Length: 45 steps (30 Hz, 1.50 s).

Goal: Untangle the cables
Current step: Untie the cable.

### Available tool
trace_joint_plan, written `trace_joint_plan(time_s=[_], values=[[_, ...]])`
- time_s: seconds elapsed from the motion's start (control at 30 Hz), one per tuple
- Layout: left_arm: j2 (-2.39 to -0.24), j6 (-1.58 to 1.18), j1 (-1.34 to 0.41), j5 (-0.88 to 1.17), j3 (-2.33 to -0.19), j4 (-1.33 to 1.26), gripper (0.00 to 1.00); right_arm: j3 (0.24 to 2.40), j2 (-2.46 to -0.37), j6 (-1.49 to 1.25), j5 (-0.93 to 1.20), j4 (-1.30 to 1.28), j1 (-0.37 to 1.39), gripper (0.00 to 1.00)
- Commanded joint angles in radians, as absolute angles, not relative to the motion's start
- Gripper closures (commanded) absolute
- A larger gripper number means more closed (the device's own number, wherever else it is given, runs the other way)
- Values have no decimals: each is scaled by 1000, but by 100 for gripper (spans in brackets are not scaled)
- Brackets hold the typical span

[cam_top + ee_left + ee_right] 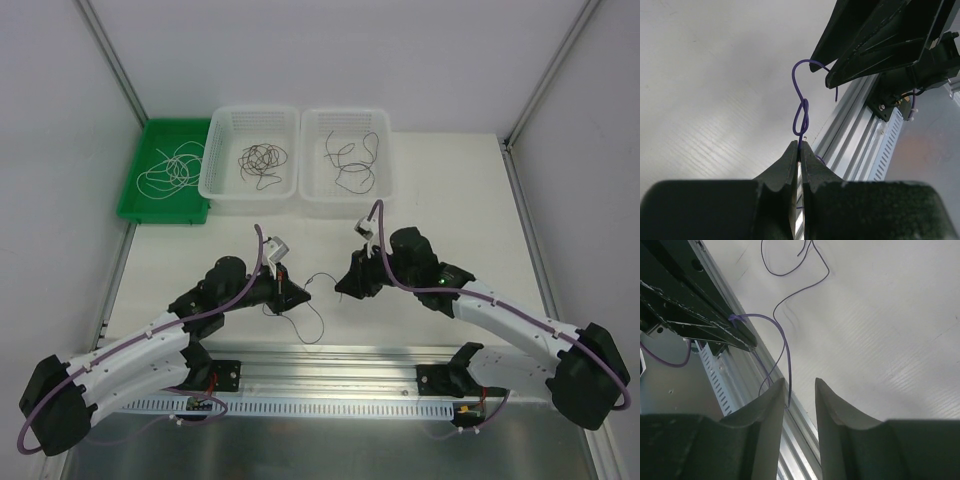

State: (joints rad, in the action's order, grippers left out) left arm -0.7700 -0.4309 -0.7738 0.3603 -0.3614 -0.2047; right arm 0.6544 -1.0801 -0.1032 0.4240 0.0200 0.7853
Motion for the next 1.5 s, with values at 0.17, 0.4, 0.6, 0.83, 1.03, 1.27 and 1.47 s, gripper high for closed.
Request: trace_joint_plan(time_s=[0.17,0.4,0.6,0.83,1.03,1.27,1.47], values=[[-753,-431,-787,400,-393,-250,100,672,-1094,-78,428,75,810,90],[-767,-430,-796,425,-405,-250,100,690,-1095,-58,451,66,831,99],[-792,-408,-825,449,-423,-250,100,703,-1098,-28,463,54,850,99],[-761,-342,-831,500,-437,-204,100,700,-1083,73,453,-35,851,99],[-712,-266,-831,449,-483,-32,100,703,-1019,230,460,-152,853,99],[-747,-172,-831,506,-571,124,100,758,-980,360,543,-262,874,99],[-795,-135,-831,569,-615,172,100,807,-991,422,577,-311,908,99]])
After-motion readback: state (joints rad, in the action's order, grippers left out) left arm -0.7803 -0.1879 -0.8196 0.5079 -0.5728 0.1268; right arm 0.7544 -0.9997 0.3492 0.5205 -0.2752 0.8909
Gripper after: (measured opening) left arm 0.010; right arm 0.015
